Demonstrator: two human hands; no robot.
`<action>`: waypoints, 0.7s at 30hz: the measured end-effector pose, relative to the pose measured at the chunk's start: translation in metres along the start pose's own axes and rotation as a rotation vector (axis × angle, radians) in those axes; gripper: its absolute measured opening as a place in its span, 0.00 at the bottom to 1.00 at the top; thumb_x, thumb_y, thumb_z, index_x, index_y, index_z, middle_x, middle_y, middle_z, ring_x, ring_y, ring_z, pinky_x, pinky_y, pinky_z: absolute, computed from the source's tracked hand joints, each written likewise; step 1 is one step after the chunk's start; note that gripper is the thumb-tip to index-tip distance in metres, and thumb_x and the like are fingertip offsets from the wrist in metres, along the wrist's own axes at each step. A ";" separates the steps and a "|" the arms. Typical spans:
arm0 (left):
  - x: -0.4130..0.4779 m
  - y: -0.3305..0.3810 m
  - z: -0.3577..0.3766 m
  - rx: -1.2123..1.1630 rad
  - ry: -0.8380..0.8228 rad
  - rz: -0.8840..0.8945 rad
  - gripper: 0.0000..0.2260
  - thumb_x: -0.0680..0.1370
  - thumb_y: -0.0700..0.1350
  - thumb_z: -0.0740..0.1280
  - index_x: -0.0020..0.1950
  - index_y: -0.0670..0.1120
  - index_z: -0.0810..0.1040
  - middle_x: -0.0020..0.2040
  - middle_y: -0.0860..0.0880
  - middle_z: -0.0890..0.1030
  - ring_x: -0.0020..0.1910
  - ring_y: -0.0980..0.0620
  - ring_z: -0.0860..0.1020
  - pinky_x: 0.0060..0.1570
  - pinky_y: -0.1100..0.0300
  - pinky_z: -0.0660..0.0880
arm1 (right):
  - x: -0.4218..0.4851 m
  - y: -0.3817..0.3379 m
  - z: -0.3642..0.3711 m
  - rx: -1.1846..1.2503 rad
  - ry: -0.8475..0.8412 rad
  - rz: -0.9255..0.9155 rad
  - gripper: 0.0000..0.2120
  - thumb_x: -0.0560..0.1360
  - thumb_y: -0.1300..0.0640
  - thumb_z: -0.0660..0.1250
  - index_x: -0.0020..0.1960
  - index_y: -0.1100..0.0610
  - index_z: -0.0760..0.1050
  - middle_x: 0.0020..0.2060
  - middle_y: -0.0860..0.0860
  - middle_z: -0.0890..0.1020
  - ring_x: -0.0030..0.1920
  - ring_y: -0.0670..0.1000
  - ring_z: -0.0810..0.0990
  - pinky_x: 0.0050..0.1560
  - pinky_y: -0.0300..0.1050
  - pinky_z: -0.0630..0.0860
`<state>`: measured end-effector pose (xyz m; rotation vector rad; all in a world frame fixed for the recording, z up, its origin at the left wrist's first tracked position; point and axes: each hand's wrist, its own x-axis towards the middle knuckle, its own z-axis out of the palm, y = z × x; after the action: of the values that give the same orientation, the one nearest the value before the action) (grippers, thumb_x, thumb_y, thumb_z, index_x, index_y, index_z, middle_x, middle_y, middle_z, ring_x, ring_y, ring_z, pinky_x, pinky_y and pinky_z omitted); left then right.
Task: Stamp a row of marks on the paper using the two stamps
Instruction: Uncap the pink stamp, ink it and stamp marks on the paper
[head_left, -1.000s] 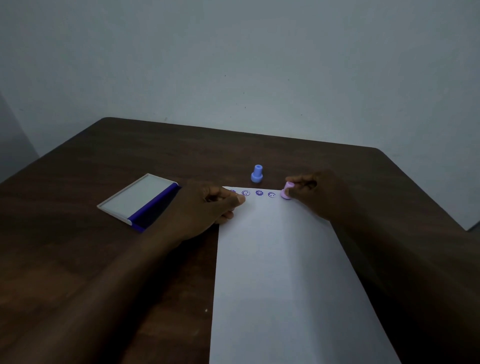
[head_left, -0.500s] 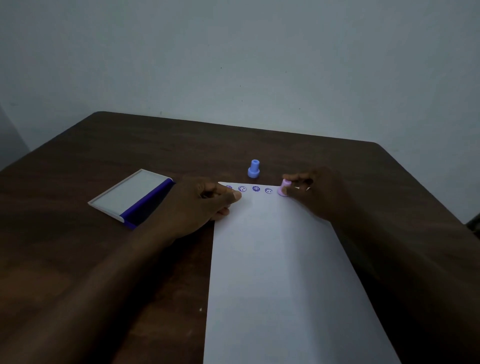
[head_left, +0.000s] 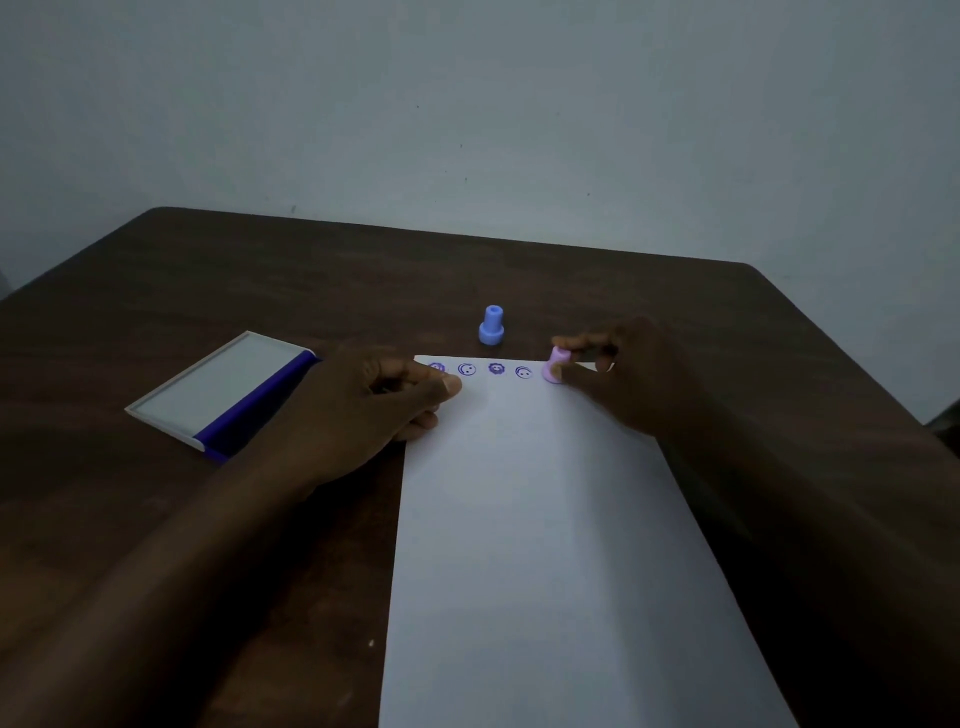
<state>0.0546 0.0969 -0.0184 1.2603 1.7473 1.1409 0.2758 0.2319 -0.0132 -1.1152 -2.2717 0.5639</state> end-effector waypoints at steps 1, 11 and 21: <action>0.000 0.000 0.000 0.006 0.000 -0.002 0.14 0.62 0.61 0.69 0.42 0.56 0.85 0.37 0.56 0.86 0.38 0.56 0.85 0.40 0.63 0.81 | 0.001 0.001 0.000 -0.003 0.001 -0.001 0.13 0.71 0.55 0.75 0.54 0.58 0.84 0.41 0.45 0.86 0.31 0.25 0.73 0.35 0.21 0.66; -0.001 0.001 -0.001 0.017 -0.005 0.025 0.15 0.62 0.61 0.69 0.42 0.55 0.85 0.37 0.55 0.86 0.37 0.57 0.85 0.36 0.67 0.79 | 0.003 0.003 0.003 -0.019 0.017 -0.008 0.12 0.70 0.55 0.76 0.52 0.57 0.85 0.51 0.49 0.86 0.32 0.25 0.73 0.36 0.21 0.67; 0.000 0.002 0.000 -0.005 0.005 -0.011 0.16 0.61 0.61 0.69 0.43 0.55 0.86 0.38 0.54 0.87 0.38 0.56 0.85 0.41 0.62 0.81 | 0.001 0.001 0.003 -0.035 0.041 -0.012 0.10 0.70 0.55 0.75 0.51 0.55 0.85 0.51 0.48 0.86 0.33 0.24 0.73 0.38 0.21 0.66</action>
<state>0.0550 0.0968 -0.0167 1.2447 1.7517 1.1425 0.2735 0.2329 -0.0155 -1.1198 -2.2598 0.4938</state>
